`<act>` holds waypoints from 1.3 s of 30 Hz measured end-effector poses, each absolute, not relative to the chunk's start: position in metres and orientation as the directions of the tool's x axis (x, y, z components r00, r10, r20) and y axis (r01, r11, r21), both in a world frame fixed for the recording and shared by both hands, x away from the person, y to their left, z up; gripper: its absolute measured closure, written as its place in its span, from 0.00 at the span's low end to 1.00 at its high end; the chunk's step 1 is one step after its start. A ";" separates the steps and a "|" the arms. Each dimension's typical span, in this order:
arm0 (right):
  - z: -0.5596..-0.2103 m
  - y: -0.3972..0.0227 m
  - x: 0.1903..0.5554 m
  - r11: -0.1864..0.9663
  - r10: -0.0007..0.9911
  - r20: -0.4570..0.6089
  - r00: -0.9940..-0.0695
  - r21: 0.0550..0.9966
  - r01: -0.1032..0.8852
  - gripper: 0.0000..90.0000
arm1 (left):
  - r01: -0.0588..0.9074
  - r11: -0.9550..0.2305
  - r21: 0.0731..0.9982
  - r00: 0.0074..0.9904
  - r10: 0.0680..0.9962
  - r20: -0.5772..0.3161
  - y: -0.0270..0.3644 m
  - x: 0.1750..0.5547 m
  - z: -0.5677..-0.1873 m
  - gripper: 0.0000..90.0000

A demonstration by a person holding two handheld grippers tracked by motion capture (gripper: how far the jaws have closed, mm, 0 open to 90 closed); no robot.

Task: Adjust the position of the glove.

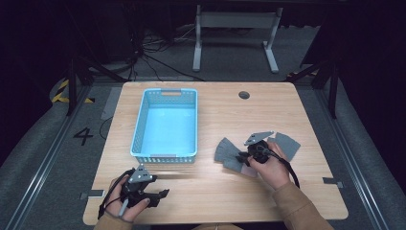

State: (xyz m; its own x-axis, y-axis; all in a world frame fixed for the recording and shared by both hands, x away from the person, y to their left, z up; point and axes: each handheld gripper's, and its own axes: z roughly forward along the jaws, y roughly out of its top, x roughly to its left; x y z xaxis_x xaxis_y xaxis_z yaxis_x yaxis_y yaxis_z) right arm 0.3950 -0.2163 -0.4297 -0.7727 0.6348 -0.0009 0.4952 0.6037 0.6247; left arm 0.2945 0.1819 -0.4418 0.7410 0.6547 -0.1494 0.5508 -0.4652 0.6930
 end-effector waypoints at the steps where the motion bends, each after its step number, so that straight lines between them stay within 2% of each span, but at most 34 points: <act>1: -0.427 -0.217 0.393 0.612 0.618 -0.005 -0.786 0.631 0.477 0.89 | 0.550 -0.457 0.699 0.738 0.658 -0.150 0.181 0.295 -0.442 0.37; 14: -0.419 -0.215 0.365 0.732 0.395 -0.035 -0.918 0.616 0.291 0.88 | 0.529 -0.493 0.690 0.770 0.621 -0.147 0.170 0.305 -0.441 0.37; 21: -0.428 -0.211 0.363 0.766 0.331 -0.037 -0.943 0.594 0.245 0.87 | 0.525 -0.488 0.697 0.771 0.620 -0.147 0.169 0.306 -0.441 0.37; 24: -0.430 -0.211 0.364 0.779 0.309 -0.064 -0.949 0.589 0.214 0.84 | 0.524 -0.487 0.699 0.771 0.620 -0.146 0.169 0.306 -0.442 0.37; 25: -0.430 -0.211 0.365 0.779 0.302 -0.104 -0.948 0.600 0.183 0.73 | 0.524 -0.487 0.699 0.771 0.620 -0.146 0.169 0.306 -0.441 0.37; 30: -0.425 -0.218 0.365 0.752 0.347 -0.097 -0.933 0.624 0.214 0.74 | 0.523 -0.486 0.700 0.771 0.619 -0.147 0.167 0.307 -0.441 0.36; 33: -0.421 -0.223 0.364 0.714 0.411 -0.088 -0.907 0.650 0.260 0.74 | 0.516 -0.489 0.703 0.776 0.615 -0.141 0.167 0.308 -0.440 0.36; 36: -0.417 -0.229 0.363 0.665 0.506 -0.075 -0.859 0.669 0.333 0.80 | 0.516 -0.488 0.704 0.778 0.610 -0.147 0.167 0.308 -0.439 0.36; 39: -0.413 -0.236 0.364 0.617 0.564 -0.046 -0.825 0.687 0.383 0.91 | 0.516 -0.491 0.702 0.780 0.608 -0.148 0.167 0.310 -0.440 0.36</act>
State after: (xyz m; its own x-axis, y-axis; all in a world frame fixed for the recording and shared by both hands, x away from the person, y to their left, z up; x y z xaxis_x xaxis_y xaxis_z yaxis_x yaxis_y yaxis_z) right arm 0.3637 -0.2365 -0.4126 -0.8247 0.5637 -0.0460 0.3834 0.6170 0.6872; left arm 0.3098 0.1667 -0.4402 0.7798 0.6083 -0.1479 0.5161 -0.4909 0.7019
